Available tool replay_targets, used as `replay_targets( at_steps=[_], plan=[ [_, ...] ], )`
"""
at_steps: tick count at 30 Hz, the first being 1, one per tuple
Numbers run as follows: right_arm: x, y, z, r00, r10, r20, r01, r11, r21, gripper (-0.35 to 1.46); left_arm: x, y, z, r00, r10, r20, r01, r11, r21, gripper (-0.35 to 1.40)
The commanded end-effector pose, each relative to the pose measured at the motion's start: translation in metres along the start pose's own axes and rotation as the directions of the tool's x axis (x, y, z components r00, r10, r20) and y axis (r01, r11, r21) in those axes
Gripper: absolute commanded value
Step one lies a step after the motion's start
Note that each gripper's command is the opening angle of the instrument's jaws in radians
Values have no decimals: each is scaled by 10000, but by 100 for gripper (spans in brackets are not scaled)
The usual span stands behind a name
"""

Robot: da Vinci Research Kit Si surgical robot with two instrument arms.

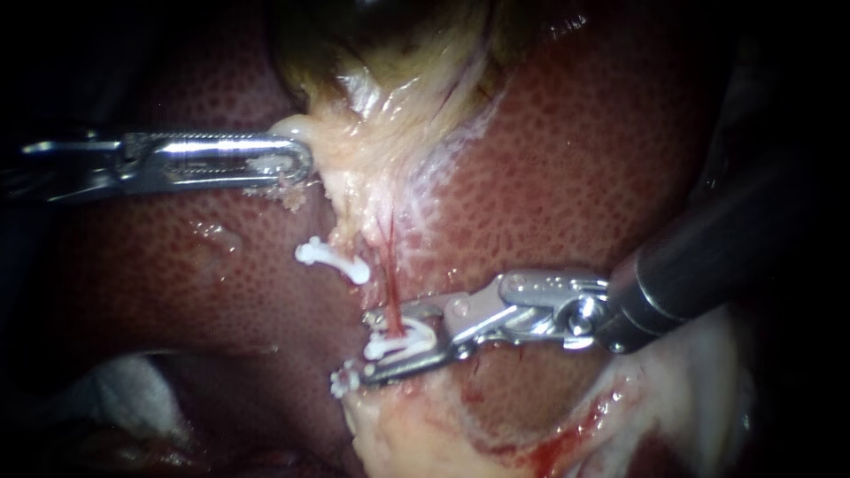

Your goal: Clipping second clip right tube

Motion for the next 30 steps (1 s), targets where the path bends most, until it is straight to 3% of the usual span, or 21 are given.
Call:
replay_targets(
  at_steps=[1, 6, 11, 15, 30],
  plan=[
    [0, 1, 0, 10000, 25, -48, -25, 10000, -27, 42, 0, 0, 0, 10000, -3, -5, 3, 10000, 13, -35],
    [-1, 8, -4, 9989, 439, -180, -441, 9990, -117, 24, -1, 0, 1, 10000, -1, -8, 1, 10000, 19, -35],
    [-6, 11, -11, 9897, 1417, -189, -1418, 9899, -37, -35, -1, -1, 2, 10000, 2, -9, -2, 10000, 20, -35],
    [-7, 13, -14, 9808, 1937, -237, -1939, 9810, -27, -35, -1, -1, 2, 10000, 3, -8, -3, 10000, 19, -35],
    [-8, 8, -15, 9812, 1925, -127, -1926, 9813, -7, -35, -1, -2, 3, 10000, 4, -10, -4, 10000, 22, -35]
  ],
)
